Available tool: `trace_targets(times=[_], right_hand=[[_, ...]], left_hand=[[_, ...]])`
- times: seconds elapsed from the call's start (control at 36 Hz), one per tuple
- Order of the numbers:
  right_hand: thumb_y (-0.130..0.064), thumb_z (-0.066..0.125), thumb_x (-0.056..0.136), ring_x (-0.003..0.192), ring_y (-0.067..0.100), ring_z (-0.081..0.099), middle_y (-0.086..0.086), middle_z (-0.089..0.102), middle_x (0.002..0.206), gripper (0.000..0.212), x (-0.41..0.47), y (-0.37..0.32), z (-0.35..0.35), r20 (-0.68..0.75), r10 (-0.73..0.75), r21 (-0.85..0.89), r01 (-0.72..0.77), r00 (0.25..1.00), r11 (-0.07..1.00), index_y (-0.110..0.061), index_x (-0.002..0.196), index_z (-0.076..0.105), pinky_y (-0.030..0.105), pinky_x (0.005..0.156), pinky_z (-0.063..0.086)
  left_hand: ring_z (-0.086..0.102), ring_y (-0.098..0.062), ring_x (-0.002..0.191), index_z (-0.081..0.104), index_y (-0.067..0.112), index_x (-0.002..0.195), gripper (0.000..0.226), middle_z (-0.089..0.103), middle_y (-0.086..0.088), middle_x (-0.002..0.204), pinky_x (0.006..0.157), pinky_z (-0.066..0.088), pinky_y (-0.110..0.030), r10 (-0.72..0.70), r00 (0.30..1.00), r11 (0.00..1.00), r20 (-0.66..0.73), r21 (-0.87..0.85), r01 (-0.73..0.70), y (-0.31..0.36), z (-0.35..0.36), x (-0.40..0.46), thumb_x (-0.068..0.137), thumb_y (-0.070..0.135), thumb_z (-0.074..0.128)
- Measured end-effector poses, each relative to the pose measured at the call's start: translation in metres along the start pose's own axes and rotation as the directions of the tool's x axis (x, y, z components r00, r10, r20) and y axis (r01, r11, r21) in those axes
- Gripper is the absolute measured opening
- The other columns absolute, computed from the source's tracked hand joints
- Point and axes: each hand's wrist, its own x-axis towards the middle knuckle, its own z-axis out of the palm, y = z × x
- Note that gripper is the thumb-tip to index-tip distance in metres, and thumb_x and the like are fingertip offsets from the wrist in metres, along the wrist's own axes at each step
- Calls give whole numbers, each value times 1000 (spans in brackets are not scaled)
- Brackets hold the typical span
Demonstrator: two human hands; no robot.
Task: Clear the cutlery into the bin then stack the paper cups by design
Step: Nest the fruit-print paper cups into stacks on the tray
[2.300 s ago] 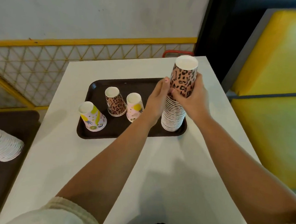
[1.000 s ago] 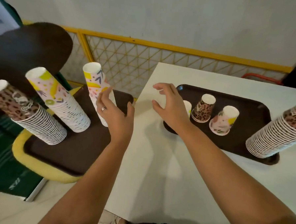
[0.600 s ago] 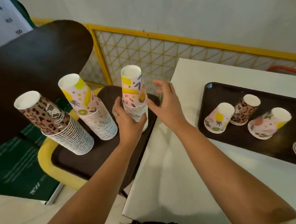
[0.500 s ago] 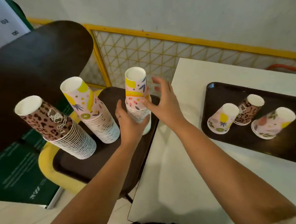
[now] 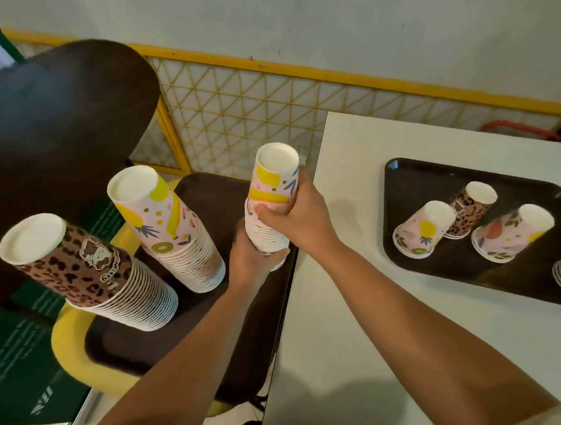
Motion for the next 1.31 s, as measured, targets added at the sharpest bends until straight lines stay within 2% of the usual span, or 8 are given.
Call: trace_targets(times=[0.17, 0.22, 0.33, 0.5, 0.67, 0.75, 1.17, 1.31], right_hand=[[-22, 80, 69, 106, 13, 59, 0, 62, 118, 68, -5, -6, 0, 52, 18, 37, -20, 998, 999, -15, 125, 43, 26, 87, 50], [-20, 80, 69, 106, 11, 58, 1, 61, 120, 69, -14, 6, -40, -41, 56, 25, -55, 998, 998, -14, 126, 42, 24, 87, 49], [-19, 80, 70, 98, 1, 56, -8, 60, 112, 66, -16, 5, -48, -57, 47, 40, -45, 997, 998, -13, 125, 43, 14, 83, 47], [-16, 80, 70, 89, -17, 55, -23, 56, 101, 61, -14, -19, -72, -105, -15, 79, 23, 994, 997, -24, 116, 42, 8, 79, 47], [-24, 80, 70, 106, 2, 58, -9, 59, 118, 69, -32, -25, -114, -66, -44, 43, 47, 997, 998, -21, 127, 40, 27, 90, 51], [-27, 79, 70, 106, 0, 58, -11, 59, 120, 74, -42, -23, -134, -47, -35, 18, 36, 998, 999, -21, 130, 37, 20, 88, 51], [-32, 76, 73, 95, -14, 57, -26, 59, 101, 55, -71, -6, -205, -54, 13, -79, -17, 998, 997, -32, 118, 43, 7, 80, 47], [-31, 77, 71, 93, -13, 57, -26, 59, 97, 53, -72, 1, -212, -102, 31, -104, -42, 994, 994, -31, 115, 47, 6, 78, 48]], left_hand=[[56, -16, 113, 41, 18, 136, 92, 59, -1, 126, 90, 45, -28, -24, 999, 999, 21, 48, 23, -9, -15, 2, 58, 13, 90], [56, -13, 109, 43, 17, 134, 88, 60, 1, 121, 87, 43, -25, -19, 992, 1000, 123, 22, 16, 10, 24, -5, 59, 11, 89], [56, -11, 103, 45, 16, 132, 86, 60, 2, 115, 86, 46, -28, 6, 997, 999, 74, -35, -4, 19, 20, -7, 58, 7, 89], [56, 5, 91, 43, 15, 129, 86, 56, 12, 106, 68, 43, -2, 116, 988, 991, 102, -78, -109, 44, 15, -1, 57, 3, 88], [62, -9, 103, 43, 33, 122, 93, 63, 12, 110, 86, 55, -39, 65, 973, 986, 220, -163, -29, 64, 53, -28, 38, 37, 84], [63, -9, 105, 46, 40, 116, 89, 65, 10, 113, 87, 56, -47, 32, 960, 974, 278, -226, 32, 67, 73, -41, 36, 37, 85], [61, -10, 108, 47, 49, 111, 82, 64, 18, 111, 86, 56, -37, 22, 908, 985, 419, -162, 51, 80, 125, -72, 45, 22, 87], [62, -12, 107, 47, 50, 105, 79, 65, 16, 111, 90, 54, -45, 14, 905, 991, 425, -124, 43, 79, 132, -74, 42, 28, 88]])
